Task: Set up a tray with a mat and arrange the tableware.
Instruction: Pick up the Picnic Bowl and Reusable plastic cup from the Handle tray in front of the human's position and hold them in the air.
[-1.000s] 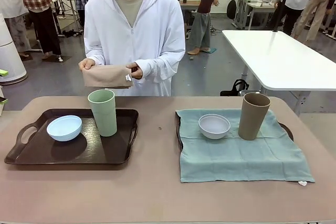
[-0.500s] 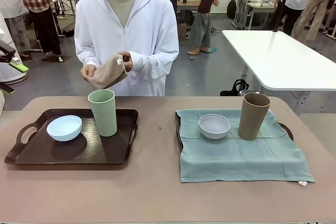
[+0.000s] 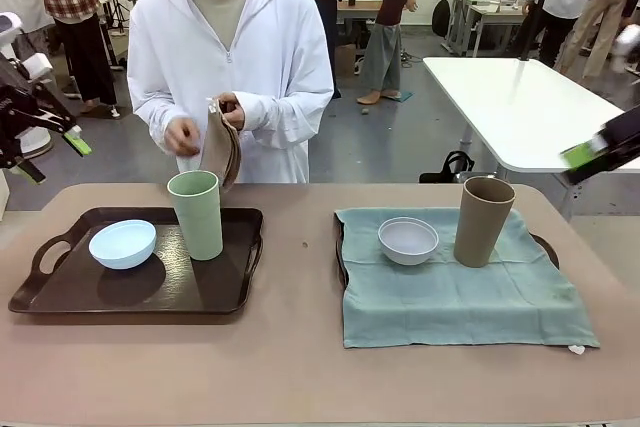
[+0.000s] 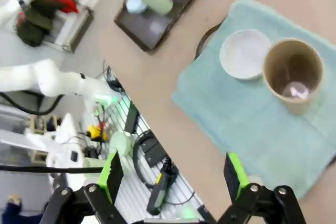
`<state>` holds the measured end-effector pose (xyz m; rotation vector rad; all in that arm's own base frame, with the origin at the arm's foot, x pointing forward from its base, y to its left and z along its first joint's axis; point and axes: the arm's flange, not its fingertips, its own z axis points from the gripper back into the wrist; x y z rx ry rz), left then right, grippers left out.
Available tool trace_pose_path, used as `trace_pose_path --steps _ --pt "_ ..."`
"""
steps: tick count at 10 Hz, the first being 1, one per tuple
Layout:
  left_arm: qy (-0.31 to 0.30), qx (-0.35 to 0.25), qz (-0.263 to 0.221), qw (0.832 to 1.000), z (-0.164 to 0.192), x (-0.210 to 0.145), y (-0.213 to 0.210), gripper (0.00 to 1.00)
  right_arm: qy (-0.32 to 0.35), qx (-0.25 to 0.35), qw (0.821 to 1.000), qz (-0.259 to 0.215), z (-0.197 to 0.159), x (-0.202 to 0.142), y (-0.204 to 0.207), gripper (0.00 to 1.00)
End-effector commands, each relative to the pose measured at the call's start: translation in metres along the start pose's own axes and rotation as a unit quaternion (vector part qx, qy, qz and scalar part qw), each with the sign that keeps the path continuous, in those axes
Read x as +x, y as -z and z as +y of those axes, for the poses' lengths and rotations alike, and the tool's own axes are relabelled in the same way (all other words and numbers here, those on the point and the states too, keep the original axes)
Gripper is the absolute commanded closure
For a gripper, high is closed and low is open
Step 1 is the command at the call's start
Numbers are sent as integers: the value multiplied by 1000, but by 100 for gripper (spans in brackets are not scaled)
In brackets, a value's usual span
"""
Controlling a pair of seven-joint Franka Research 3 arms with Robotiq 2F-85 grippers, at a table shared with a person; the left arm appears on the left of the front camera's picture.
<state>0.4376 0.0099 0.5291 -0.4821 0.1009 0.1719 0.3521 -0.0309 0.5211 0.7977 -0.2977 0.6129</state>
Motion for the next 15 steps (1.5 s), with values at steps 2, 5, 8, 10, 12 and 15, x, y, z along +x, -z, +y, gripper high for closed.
trace_pose_path --steps 2,5,8,10,12,15 --pt "-37 114 -19 993 -15 -1 24 15 -124 11 992 29 33 12 82 0" --pt "-50 125 -10 991 -6 9 36 15 -156 43 986 47 31 21 119 0" --pt "-39 122 -8 992 -9 5 34 15 -152 27 986 65 50 19 118 0" --pt "-39 122 -8 992 -9 5 34 15 -152 27 986 65 50 19 118 0" --pt "-30 168 -83 982 -13 21 40 15 -188 35 979 72 44 34 145 0" --pt "40 207 -110 971 -18 24 53 15 -281 72 954 78 52 92 247 0"
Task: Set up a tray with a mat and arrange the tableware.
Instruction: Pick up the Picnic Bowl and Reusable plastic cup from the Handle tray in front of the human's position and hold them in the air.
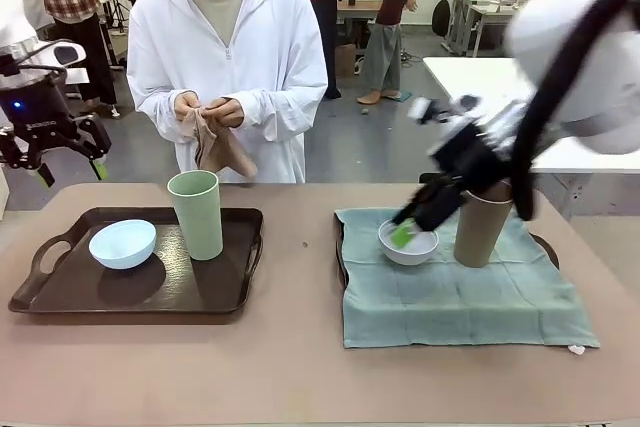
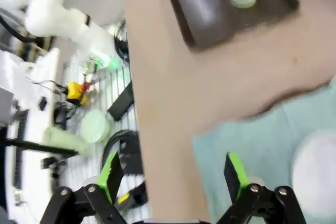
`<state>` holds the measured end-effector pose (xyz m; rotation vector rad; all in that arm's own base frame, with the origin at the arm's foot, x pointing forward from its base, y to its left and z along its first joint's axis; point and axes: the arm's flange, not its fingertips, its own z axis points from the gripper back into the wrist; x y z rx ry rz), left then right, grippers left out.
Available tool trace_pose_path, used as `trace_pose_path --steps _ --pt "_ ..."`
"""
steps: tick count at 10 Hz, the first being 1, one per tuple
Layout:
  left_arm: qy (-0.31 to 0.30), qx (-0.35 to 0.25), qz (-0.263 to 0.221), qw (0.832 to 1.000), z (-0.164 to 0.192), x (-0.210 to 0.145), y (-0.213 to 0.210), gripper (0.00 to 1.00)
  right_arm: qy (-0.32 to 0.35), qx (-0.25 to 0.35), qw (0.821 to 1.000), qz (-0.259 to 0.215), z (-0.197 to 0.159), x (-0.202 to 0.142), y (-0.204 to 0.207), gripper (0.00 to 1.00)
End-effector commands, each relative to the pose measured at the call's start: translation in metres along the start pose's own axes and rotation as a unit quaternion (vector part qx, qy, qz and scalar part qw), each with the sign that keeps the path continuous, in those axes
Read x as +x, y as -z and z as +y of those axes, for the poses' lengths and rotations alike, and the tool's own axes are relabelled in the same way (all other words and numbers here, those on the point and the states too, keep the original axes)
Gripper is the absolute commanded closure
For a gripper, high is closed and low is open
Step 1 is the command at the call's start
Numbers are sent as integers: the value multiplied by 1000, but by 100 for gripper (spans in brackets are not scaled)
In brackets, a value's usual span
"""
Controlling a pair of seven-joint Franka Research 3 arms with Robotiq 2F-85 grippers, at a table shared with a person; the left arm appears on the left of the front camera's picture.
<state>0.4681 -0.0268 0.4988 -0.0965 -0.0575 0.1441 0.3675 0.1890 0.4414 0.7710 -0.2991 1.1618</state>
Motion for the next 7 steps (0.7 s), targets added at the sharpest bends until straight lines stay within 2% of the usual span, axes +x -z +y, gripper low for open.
trace_pose_path --steps 1,3,6,7 --pt "19 31 -22 999 0 -11 18 15 -59 17 998 0 -38 43 51 0" --pt "46 45 -38 997 -3 -19 23 15 -75 -32 997 6 -63 76 84 0" --pt "57 43 -52 996 -3 -28 26 15 -105 -146 984 -4 -91 111 110 0" --pt "54 42 -51 996 -4 -30 29 15 -98 -146 984 -14 -100 118 116 0"
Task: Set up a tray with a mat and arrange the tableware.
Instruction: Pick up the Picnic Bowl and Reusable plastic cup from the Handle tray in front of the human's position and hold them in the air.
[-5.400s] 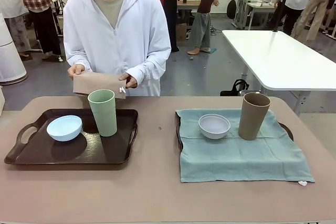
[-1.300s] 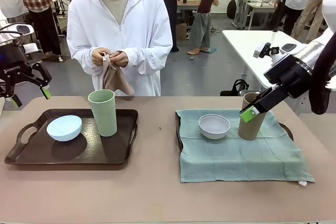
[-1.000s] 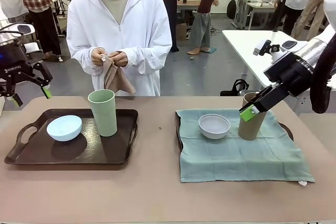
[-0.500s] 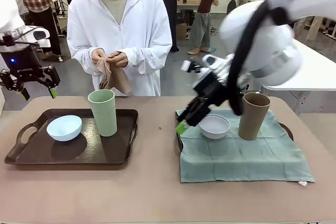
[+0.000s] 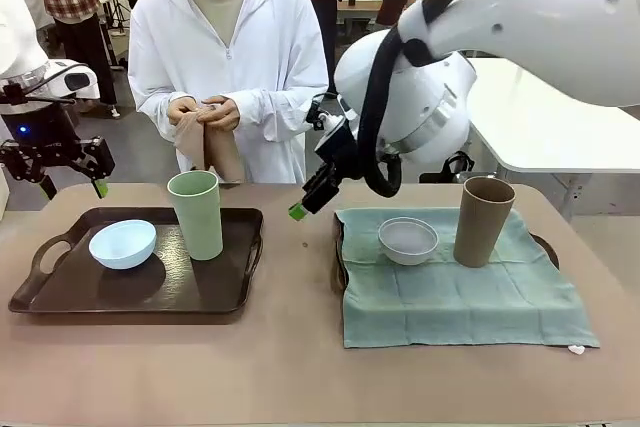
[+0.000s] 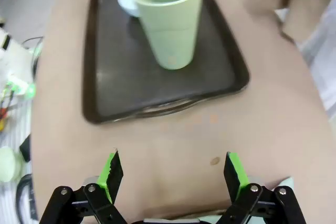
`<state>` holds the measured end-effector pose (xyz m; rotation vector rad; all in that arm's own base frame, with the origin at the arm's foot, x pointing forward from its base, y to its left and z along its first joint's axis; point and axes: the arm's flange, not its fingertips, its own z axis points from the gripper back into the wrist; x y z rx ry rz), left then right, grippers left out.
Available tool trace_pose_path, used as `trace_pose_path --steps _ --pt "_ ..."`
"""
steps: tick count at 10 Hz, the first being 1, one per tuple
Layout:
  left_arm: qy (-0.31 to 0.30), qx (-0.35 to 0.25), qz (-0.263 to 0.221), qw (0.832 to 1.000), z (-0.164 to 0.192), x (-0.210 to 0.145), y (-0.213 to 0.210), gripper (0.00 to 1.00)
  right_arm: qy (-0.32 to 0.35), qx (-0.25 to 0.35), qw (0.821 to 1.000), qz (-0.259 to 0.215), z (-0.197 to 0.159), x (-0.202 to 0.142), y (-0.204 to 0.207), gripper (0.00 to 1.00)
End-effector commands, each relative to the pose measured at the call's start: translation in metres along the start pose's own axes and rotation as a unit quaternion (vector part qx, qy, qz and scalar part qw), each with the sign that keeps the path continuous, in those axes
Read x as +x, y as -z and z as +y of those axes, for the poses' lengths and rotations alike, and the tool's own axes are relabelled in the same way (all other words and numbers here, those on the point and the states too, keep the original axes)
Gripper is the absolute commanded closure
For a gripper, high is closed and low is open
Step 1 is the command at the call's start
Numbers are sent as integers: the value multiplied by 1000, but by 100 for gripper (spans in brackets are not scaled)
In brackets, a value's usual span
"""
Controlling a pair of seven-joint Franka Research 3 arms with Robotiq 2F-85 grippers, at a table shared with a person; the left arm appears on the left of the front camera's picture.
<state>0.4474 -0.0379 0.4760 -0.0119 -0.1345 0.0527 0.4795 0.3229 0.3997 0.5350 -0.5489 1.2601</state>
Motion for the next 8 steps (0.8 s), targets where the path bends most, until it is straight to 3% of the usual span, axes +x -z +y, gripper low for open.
trace_pose_path --steps 1,2,3,8 --pt "0 3 -14 1000 3 -5 7 15 1 -12 1000 4 -12 8 24 0" --pt "-23 -6 -12 1000 4 -3 4 15 16 32 999 3 -14 9 26 0" --pt "-1 0 -2 1000 1 -1 1 15 -1 -11 1000 -2 -6 4 9 0" --pt "-5 -2 -3 1000 2 -1 2 15 0 -8 1000 -7 -10 9 11 0"
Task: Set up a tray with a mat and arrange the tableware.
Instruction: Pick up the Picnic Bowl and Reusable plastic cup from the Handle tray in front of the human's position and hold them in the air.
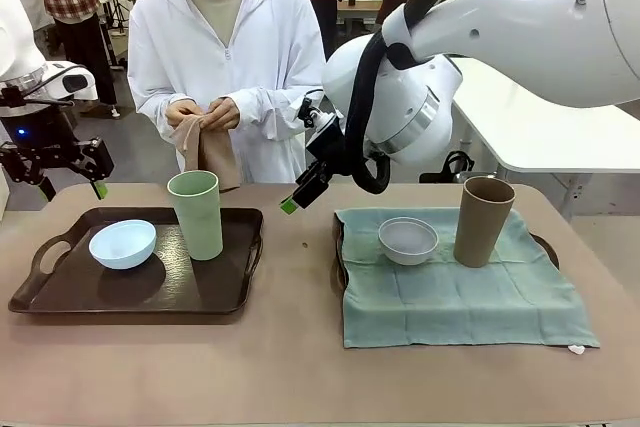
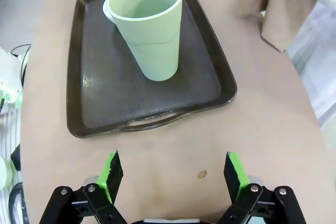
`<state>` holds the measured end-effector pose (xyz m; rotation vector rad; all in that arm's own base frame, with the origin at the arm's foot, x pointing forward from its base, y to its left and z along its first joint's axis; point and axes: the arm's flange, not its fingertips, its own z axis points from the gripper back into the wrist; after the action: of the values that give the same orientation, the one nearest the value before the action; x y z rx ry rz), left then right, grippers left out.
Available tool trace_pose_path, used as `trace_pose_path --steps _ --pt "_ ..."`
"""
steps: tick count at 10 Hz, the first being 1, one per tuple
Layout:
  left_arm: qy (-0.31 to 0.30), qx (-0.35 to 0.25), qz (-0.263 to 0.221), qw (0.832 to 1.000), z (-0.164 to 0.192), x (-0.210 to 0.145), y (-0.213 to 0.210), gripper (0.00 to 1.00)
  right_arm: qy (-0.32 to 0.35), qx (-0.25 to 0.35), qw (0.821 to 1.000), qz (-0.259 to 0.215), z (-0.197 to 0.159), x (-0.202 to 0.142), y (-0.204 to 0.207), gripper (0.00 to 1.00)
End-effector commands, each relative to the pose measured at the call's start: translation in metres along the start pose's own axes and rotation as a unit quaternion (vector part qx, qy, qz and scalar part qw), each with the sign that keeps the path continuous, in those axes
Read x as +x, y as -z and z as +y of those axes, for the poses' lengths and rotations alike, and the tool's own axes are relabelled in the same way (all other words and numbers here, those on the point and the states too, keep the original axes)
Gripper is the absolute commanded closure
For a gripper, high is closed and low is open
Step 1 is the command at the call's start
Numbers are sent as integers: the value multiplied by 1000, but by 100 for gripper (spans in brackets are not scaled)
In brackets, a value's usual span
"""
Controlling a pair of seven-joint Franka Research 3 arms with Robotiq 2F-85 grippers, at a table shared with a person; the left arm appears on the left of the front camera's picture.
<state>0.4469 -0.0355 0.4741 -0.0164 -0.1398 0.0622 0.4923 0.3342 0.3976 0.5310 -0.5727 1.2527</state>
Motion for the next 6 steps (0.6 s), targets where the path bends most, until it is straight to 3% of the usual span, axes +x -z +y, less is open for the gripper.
trace_pose_path --steps 1,3,6 --pt "7 -9 -1 1000 -1 8 9 15 -26 17 999 -19 -3 -4 6 0" --pt "41 -23 -13 999 8 2 18 15 -98 64 991 -67 -6 2 21 0" --pt "70 -22 -6 997 11 -12 34 15 -115 101 984 -95 -36 13 45 0"
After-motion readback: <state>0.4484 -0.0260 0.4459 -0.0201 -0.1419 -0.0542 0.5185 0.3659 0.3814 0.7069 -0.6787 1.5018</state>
